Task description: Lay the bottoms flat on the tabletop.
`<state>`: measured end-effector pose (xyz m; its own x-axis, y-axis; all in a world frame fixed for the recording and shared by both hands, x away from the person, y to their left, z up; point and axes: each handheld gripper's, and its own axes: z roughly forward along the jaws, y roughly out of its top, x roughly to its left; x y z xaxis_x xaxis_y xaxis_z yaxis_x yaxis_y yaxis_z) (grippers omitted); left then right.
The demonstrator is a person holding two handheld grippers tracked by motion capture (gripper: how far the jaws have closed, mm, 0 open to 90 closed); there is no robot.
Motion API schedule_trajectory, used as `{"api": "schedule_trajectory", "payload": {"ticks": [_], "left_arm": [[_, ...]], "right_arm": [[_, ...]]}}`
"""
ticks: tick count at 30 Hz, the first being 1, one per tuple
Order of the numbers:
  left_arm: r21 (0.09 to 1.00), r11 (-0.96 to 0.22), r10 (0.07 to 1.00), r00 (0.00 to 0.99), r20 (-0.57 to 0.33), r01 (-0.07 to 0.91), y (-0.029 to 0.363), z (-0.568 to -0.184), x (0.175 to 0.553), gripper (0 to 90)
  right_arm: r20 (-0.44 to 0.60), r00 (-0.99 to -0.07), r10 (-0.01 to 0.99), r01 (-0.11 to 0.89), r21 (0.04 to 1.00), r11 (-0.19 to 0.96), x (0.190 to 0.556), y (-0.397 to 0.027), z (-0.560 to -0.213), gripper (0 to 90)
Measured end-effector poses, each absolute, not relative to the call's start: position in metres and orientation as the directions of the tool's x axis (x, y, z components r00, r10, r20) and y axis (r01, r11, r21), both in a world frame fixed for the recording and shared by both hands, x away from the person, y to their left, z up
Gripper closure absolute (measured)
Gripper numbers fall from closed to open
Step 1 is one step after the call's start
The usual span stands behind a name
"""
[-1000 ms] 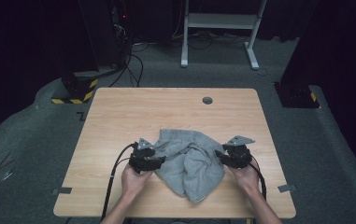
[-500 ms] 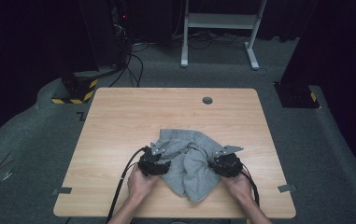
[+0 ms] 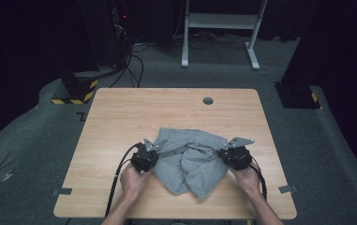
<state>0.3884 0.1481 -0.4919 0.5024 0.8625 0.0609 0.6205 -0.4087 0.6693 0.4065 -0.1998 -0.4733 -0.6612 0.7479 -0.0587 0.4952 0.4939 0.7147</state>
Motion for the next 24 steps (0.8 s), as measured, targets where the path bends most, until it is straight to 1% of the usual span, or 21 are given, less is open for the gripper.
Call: {"api": "schedule_trajectory", "payload": {"ticks": [4,7,8,9,11,12,13,15,17,19,20,22,24], "left_arm": [[0.686,-0.375,0.886,0.459,0.067,0.623,0.165,-0.483,0.393,85.2],[0.685,-0.352,0.899,0.435,0.057,0.638,0.172,-0.484,0.399,83.7],[0.686,-0.351,0.899,0.435,0.057,0.637,0.172,-0.486,0.399,81.9],[0.688,-0.352,0.899,0.434,0.06,0.635,0.17,-0.486,0.399,77.4],[0.699,-0.342,0.899,0.436,0.048,0.628,0.168,-0.485,0.394,65.5],[0.706,-0.342,0.894,0.446,0.041,0.62,0.167,-0.484,0.391,61.7],[0.713,-0.339,0.892,0.451,0.035,0.614,0.166,-0.482,0.387,57.8],[0.725,-0.334,0.88,0.474,0.012,0.602,0.163,-0.478,0.38,52.6],[0.734,-0.34,0.861,0.508,-0.008,0.588,0.157,-0.476,0.371,49.9],[0.723,-0.378,0.839,0.544,0.004,0.578,0.148,-0.479,0.362,48.4],[0.717,-0.392,0.83,0.558,0.004,0.577,0.143,-0.482,0.358,47.8],[0.709,-0.391,0.815,0.578,-0.028,0.586,0.137,-0.49,0.354,46.8],[0.699,-0.394,0.811,0.583,-0.042,0.597,0.131,-0.499,0.354,46.1]], "right_arm": [[-0.077,-0.629,0.774,0.505,0.716,0.482,0.418,-0.21,-0.468,83.9],[-0.075,-0.614,0.786,0.532,0.696,0.482,0.429,-0.21,-0.476,82.2],[-0.074,-0.613,0.787,0.547,0.679,0.49,0.432,-0.208,-0.481,80.3],[-0.079,-0.61,0.789,0.556,0.667,0.497,0.434,-0.205,-0.486,76.0],[-0.068,-0.598,0.798,0.564,0.672,0.48,0.433,-0.202,-0.49,68.4],[-0.047,-0.596,0.802,0.563,0.687,0.459,0.43,-0.202,-0.488,64.6],[-0.047,-0.596,0.801,0.551,0.702,0.451,0.426,-0.202,-0.486,60.9],[-0.054,-0.6,0.798,0.526,0.725,0.445,0.416,-0.2,-0.479,57.2],[-0.039,-0.617,0.786,0.508,0.742,0.436,0.404,-0.2,-0.475,55.9],[-0.035,-0.634,0.773,0.5,0.743,0.445,0.393,-0.197,-0.477,54.6],[-0.034,-0.641,0.767,0.497,0.743,0.449,0.387,-0.196,-0.479,54.0],[-0.021,-0.655,0.755,0.502,0.735,0.456,0.378,-0.193,-0.486,51.8],[-0.019,-0.659,0.752,0.515,0.717,0.469,0.374,-0.19,-0.496,49.4]]}}
